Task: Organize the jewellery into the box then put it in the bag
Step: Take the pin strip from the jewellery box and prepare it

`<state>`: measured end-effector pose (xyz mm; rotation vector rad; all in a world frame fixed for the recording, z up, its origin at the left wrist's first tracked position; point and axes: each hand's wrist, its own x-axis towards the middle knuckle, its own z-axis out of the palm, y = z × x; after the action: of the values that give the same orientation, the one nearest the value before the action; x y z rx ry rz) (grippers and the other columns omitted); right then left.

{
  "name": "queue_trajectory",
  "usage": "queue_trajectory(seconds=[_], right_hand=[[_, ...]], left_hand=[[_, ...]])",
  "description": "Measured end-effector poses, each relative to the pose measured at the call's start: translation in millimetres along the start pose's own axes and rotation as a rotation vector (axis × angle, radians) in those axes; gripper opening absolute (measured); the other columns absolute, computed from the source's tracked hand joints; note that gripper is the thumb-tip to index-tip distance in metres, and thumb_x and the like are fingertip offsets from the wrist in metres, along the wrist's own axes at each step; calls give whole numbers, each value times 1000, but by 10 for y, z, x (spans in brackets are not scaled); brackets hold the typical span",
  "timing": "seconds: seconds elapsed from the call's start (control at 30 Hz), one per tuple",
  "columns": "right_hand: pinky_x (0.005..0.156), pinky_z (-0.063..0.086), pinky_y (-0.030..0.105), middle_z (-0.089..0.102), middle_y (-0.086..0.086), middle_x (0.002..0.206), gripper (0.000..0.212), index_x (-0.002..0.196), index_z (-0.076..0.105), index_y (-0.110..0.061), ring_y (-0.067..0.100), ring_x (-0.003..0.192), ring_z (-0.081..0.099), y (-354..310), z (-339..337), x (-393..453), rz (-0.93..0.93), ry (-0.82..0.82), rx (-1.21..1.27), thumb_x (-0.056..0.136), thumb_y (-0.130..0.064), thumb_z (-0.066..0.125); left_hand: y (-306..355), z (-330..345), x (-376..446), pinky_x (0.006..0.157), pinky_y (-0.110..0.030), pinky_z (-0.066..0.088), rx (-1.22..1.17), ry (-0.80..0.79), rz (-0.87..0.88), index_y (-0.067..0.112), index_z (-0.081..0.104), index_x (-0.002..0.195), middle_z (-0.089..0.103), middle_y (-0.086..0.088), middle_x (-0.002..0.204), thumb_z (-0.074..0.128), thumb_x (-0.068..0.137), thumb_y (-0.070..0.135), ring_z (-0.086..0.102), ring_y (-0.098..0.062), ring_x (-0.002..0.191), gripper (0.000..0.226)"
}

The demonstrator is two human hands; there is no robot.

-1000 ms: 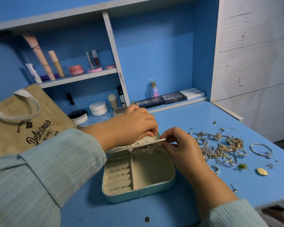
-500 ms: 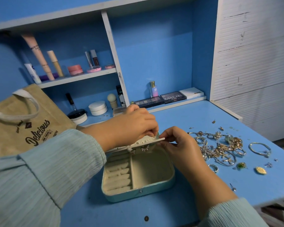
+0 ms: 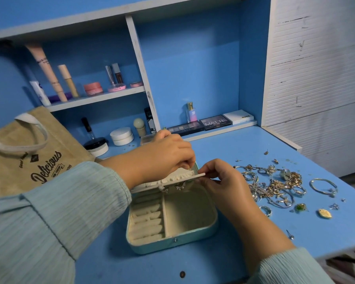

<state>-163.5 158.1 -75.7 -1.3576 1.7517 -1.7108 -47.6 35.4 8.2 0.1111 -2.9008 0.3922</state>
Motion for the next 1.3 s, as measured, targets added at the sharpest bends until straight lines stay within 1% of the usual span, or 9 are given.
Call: queue_trajectory(seconds=[0.07, 0.2, 0.43, 0.63, 0.77, 0.87, 0.97, 1.1, 1.3], right_hand=[[62, 41, 7, 59, -11, 73, 26, 72, 55, -28, -9, 71, 53, -5, -1, 0, 1, 0, 6, 81, -8, 68], [62, 41, 6, 58, -11, 72, 28, 71, 54, -29, -9, 72, 53, -17, -4, -4, 1, -4, 12, 81, -7, 68], [62, 41, 6, 59, -11, 74, 28, 72, 54, -29, -8, 72, 53, 0, 0, 2, -7, -5, 7, 81, -8, 69], [62, 41, 6, 58, -12, 74, 28, 72, 54, -29, -9, 72, 53, -1, -2, 0, -18, -4, 3, 81, -8, 69], [64, 43, 8, 59, -11, 74, 28, 72, 54, -30, -7, 74, 53, 9, 2, 3, -16, -1, 5, 81, -8, 69], [62, 42, 8, 59, -10, 75, 27, 73, 55, -29, -6, 72, 53, 9, 3, 3, -8, -2, 15, 81, -8, 68], [61, 41, 8, 59, -10, 73, 27, 72, 55, -29, -8, 69, 53, 4, 0, 1, 2, -6, 29, 81, -8, 68], [62, 41, 7, 58, -11, 72, 30, 70, 54, -29, -7, 69, 53, 1, 5, 3, 0, 5, 31, 80, -5, 68], [62, 41, 7, 57, -11, 71, 29, 71, 55, -28, -9, 71, 52, -10, 0, -3, -3, -2, 28, 81, -4, 67]], left_hand=[[5, 3, -5, 86, -24, 14, 0, 0, -2, 27, 62, 79, 47, 22, 78, 52, 87, 25, 43, -6, 84, 13], [24, 25, 0, 94, -29, 13, -1, -60, -14, 26, 63, 86, 43, 21, 82, 55, 93, 21, 35, -2, 90, 12], [41, 0, 14, 99, -27, 10, -11, -117, -53, 28, 61, 92, 41, 23, 87, 47, 97, 25, 31, 2, 93, 15], [41, 32, -8, 92, -30, 17, -17, -18, -8, 28, 62, 81, 41, 22, 79, 49, 88, 25, 39, -3, 85, 15], [54, 32, -3, 95, -30, 15, -32, -60, -11, 28, 63, 85, 42, 21, 82, 54, 93, 23, 34, -1, 88, 13], [42, 20, -8, 92, -29, 16, -33, -9, -2, 28, 62, 82, 41, 22, 79, 51, 90, 25, 36, -1, 85, 14], [28, 7, 5, 96, -29, 14, -49, -65, -37, 27, 63, 86, 41, 24, 81, 53, 94, 24, 36, -1, 89, 13], [41, 38, -1, 91, -29, 18, -39, 13, -12, 28, 62, 81, 40, 25, 79, 51, 89, 26, 37, 0, 84, 14], [34, 38, -4, 94, -29, 16, -57, -10, -9, 29, 62, 83, 40, 26, 80, 54, 90, 25, 36, 0, 85, 12]])
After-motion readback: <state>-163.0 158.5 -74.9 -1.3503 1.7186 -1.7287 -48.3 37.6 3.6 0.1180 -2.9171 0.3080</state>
